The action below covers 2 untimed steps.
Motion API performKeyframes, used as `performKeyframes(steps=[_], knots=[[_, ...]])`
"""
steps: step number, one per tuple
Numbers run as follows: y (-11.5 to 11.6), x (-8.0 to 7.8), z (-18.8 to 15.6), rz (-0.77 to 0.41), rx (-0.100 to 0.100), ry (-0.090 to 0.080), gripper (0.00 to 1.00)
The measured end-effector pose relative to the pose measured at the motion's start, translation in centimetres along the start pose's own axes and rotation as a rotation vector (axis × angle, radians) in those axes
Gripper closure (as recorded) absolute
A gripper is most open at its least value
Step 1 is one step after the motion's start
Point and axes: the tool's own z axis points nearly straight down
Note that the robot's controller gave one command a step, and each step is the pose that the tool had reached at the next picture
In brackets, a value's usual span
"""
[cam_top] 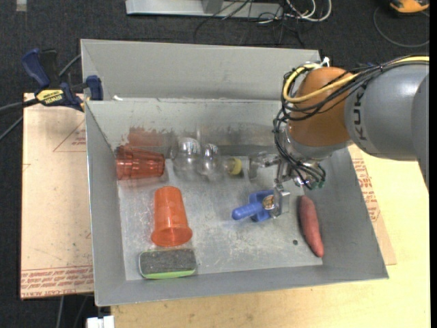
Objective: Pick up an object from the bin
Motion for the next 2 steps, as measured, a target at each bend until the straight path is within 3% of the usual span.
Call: performKeyframes(steps=[1, 2], knots=[[2.3, 1.7, -5.2, 0.048, 0.001, -0.006, 0.0], [3.2, 1.6, -1.7, -0.201, -0.001, -0.002, 0.0]])
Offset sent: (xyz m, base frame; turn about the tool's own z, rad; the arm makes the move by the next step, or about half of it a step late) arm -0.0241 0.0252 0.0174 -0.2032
